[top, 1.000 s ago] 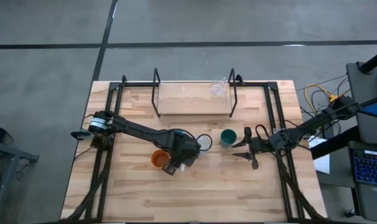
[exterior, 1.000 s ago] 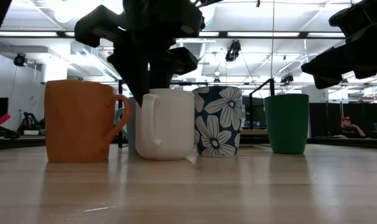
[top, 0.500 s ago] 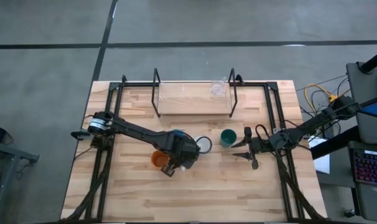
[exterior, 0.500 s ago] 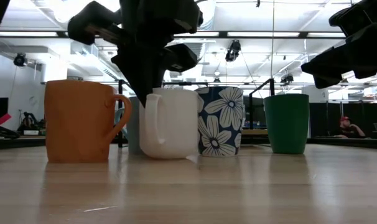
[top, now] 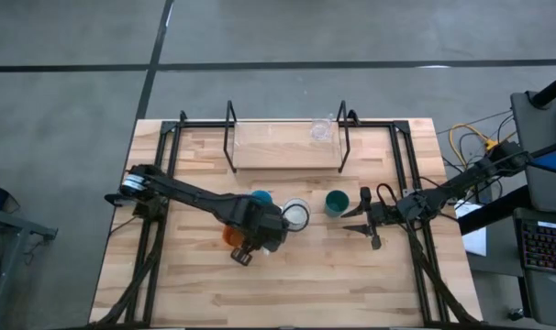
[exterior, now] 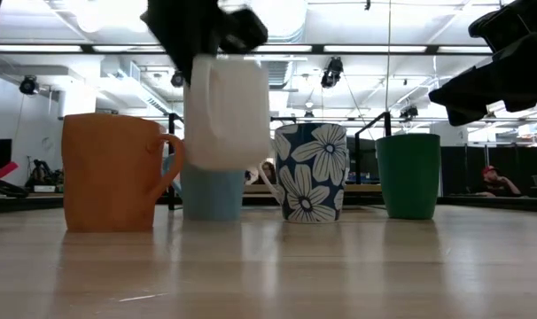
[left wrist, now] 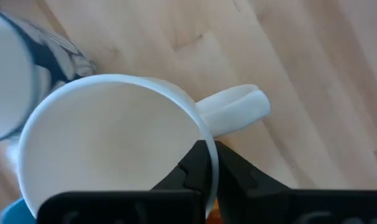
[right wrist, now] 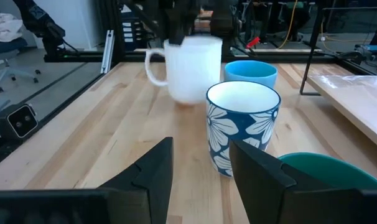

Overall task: Stack small to large cups/mugs on shelf
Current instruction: Put the white mug on the shelf

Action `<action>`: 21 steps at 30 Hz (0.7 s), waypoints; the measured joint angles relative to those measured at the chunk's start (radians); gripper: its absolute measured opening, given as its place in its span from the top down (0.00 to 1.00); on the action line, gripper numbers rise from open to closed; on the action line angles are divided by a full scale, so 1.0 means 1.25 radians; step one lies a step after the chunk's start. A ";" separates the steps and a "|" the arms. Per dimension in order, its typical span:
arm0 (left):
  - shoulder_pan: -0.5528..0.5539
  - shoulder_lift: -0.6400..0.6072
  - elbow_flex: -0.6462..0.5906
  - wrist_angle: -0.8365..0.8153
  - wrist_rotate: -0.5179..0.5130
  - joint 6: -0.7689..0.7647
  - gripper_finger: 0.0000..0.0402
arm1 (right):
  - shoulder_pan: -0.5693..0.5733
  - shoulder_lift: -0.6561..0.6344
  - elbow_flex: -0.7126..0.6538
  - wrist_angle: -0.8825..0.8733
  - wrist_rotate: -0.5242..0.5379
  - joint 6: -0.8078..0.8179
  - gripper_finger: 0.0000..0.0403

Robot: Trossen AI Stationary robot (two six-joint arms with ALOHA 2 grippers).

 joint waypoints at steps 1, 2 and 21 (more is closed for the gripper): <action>0.001 -0.010 0.008 -0.006 -0.003 0.003 1.00 | 0.000 0.000 0.000 0.000 0.000 0.000 0.63; 0.003 -0.022 0.017 -0.011 -0.005 0.006 1.00 | 0.000 0.000 0.000 0.000 0.000 0.000 0.63; 0.255 -0.074 0.304 -0.148 -0.093 0.190 1.00 | 0.000 0.000 0.000 0.006 0.000 -0.007 0.63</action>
